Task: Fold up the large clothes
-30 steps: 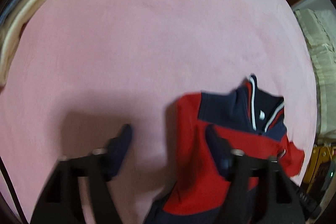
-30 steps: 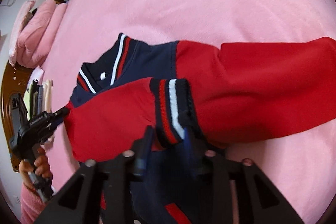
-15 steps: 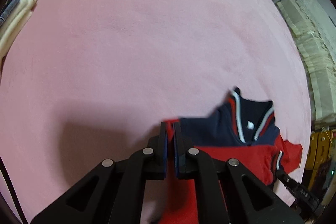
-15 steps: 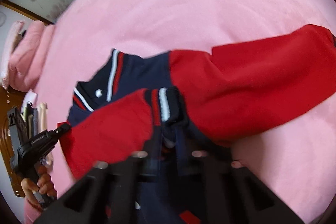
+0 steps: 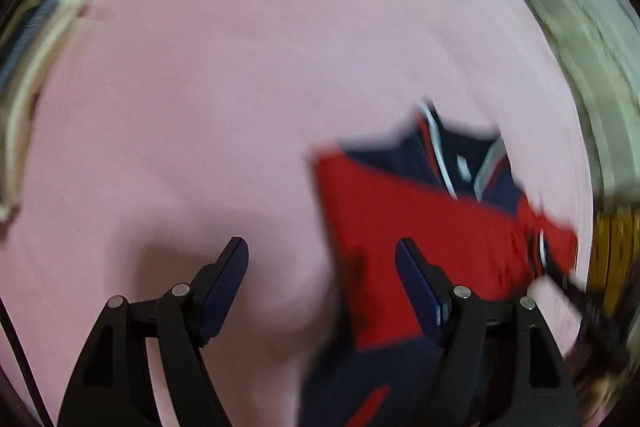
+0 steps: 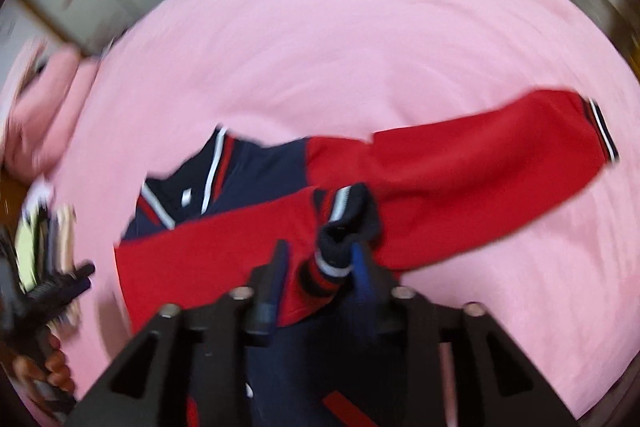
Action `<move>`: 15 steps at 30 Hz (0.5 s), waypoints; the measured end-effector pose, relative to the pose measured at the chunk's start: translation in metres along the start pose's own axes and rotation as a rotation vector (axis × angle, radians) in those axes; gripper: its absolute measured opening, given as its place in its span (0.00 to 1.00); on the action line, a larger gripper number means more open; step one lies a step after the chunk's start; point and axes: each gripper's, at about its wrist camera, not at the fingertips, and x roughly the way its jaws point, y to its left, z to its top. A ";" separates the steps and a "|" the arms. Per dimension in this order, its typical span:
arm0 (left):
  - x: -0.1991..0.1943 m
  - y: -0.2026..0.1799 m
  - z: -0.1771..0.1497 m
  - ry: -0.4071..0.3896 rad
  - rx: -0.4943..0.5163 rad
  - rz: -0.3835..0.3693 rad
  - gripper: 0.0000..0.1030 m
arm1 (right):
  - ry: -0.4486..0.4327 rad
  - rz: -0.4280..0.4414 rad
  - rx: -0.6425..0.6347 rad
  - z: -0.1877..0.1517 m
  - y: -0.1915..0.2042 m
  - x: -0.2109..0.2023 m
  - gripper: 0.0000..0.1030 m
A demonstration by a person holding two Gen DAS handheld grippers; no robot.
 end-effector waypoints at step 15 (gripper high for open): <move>0.038 0.032 -0.026 0.118 -0.121 0.125 0.01 | 0.113 0.046 0.030 -0.016 -0.028 0.008 0.42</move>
